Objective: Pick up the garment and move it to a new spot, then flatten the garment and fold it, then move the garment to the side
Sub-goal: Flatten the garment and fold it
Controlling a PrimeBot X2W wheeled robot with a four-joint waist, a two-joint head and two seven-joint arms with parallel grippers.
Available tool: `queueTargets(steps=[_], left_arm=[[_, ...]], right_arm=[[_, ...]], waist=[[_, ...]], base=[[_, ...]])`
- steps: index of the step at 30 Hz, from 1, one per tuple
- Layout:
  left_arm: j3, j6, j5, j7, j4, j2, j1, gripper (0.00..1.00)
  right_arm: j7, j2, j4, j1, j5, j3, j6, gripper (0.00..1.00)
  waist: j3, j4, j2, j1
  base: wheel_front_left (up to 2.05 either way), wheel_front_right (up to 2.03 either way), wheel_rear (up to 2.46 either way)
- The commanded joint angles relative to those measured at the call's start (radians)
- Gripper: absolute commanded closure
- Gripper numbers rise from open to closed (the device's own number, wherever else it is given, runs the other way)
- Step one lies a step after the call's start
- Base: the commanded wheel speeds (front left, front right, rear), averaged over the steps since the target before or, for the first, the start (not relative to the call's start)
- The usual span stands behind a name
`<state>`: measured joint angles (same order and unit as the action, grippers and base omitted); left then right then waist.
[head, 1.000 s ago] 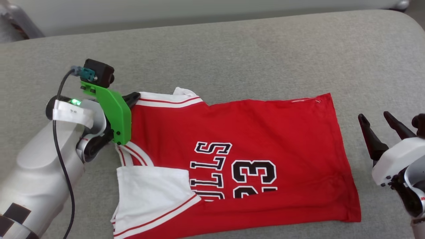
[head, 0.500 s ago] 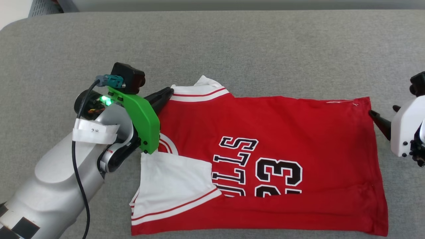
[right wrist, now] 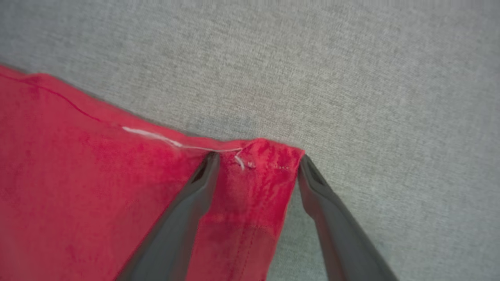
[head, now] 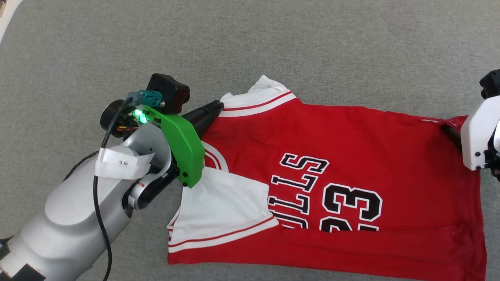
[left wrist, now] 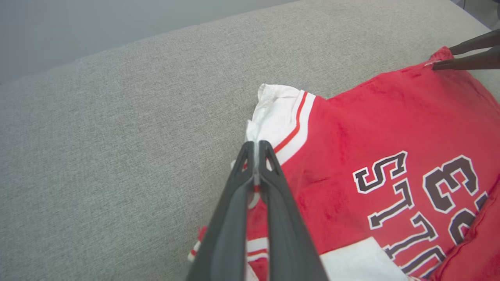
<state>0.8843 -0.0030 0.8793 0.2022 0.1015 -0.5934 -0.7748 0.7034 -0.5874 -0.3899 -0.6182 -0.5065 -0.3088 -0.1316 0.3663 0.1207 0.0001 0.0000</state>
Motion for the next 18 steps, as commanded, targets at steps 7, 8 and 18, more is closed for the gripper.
queueTargets(steps=[7,8,18], left_arm=[[0.016,0.009,-0.015,0.008,-0.004,-0.005,0.028,1.0],[0.017,0.01,-0.018,0.006,0.001,-0.008,0.028,1.0],[0.017,0.0,0.008,-0.027,0.077,-0.01,0.072,1.0]], right_arm=[[-0.017,-0.015,-0.048,0.0,-0.045,-0.097,0.001,0.74],[-0.029,-0.016,-0.054,-0.003,-0.053,-0.102,0.001,1.0],[-0.27,0.0,-0.102,-0.01,-0.129,-0.063,0.001,1.0]], waist=[[0.008,0.004,-0.0001,0.0],[0.007,0.003,-0.0001,0.0],[-0.078,-0.026,-0.0001,0.0]], base=[[0.0,0.0,0.0],[0.0,0.0,0.0],[0.0,0.0,0.0]])
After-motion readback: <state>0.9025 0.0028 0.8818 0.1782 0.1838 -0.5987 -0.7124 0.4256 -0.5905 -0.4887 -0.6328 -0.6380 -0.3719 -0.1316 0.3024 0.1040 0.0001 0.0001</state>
